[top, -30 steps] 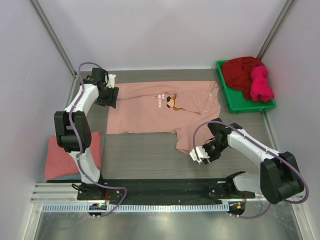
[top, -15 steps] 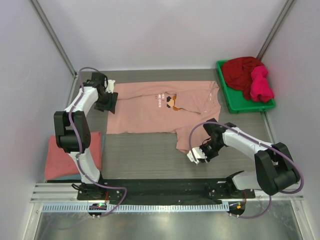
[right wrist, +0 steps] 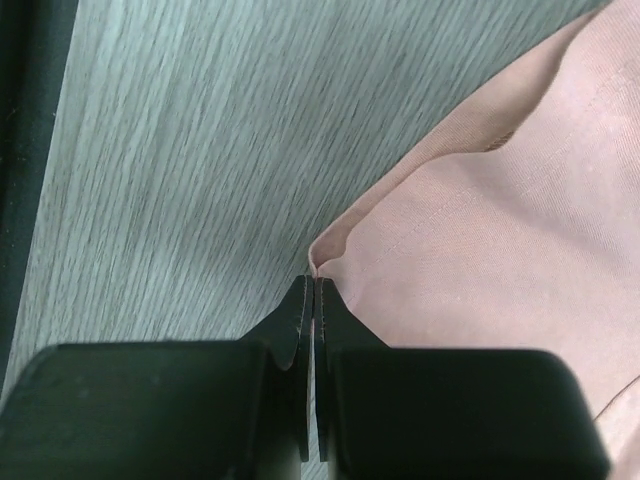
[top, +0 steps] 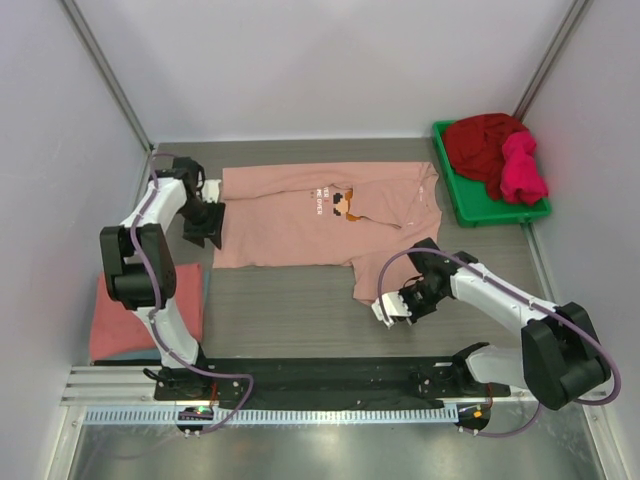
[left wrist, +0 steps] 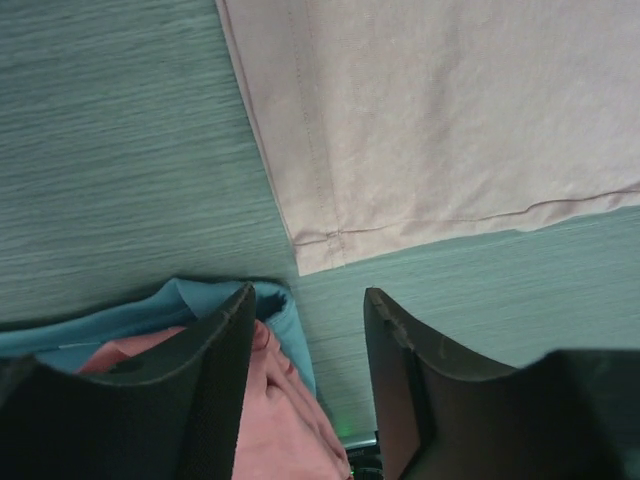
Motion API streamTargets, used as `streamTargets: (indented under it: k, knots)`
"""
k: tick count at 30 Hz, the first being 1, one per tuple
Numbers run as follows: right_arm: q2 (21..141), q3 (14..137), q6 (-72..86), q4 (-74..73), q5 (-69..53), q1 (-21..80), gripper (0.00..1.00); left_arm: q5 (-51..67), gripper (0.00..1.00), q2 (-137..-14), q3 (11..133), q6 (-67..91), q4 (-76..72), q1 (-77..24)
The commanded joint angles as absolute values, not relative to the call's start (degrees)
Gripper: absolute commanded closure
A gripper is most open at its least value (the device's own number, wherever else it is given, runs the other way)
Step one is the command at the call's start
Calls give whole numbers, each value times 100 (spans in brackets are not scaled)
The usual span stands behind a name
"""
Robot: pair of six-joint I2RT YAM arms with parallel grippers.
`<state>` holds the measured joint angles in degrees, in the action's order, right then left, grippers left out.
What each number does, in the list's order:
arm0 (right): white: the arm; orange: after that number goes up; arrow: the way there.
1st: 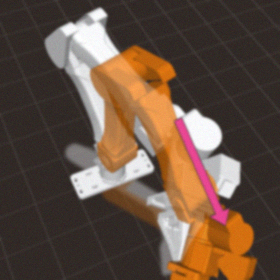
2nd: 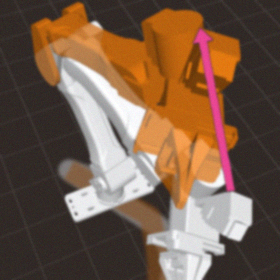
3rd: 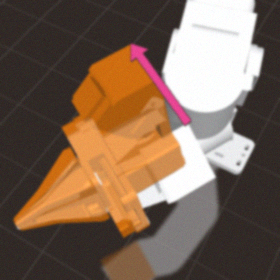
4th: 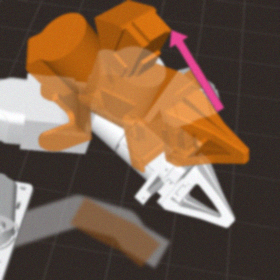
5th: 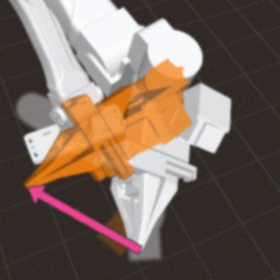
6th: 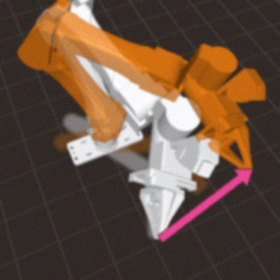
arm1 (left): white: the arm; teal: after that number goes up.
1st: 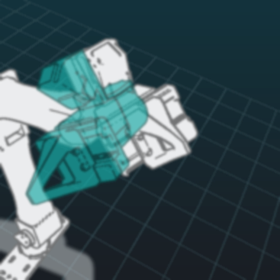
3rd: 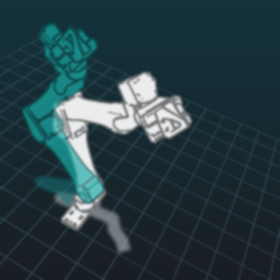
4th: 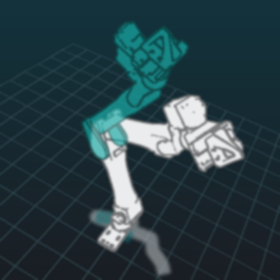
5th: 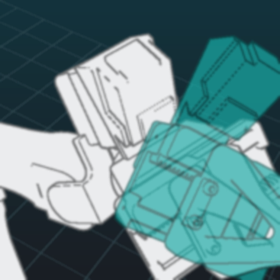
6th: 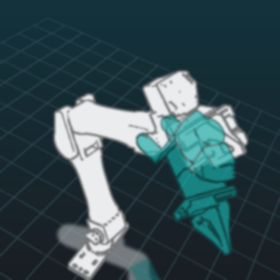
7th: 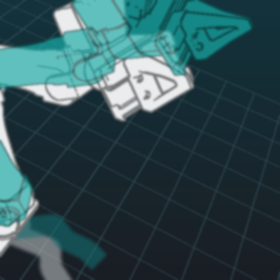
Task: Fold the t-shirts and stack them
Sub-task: Fold the tshirt
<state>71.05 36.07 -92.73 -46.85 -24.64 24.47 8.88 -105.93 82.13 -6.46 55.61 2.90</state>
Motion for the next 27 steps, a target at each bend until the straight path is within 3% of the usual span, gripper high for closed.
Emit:
streamTargets:
  k: [1, 22, 27]
  knots:
    - [6961, 3683, -8913, -4562, -2382, 2522, 98, 1020, 52, -10888, 8490, -756, 6011, 325]
    - [7066, 3709, -8534, -4351, -2267, 2637, 98, 932, 57, -11435, 7867, -905, 5758, 343]
    - [7075, 3709, -8499, -4342, -2241, 2654, 99, 958, 63, -11540, 7866, -923, 5704, 343]
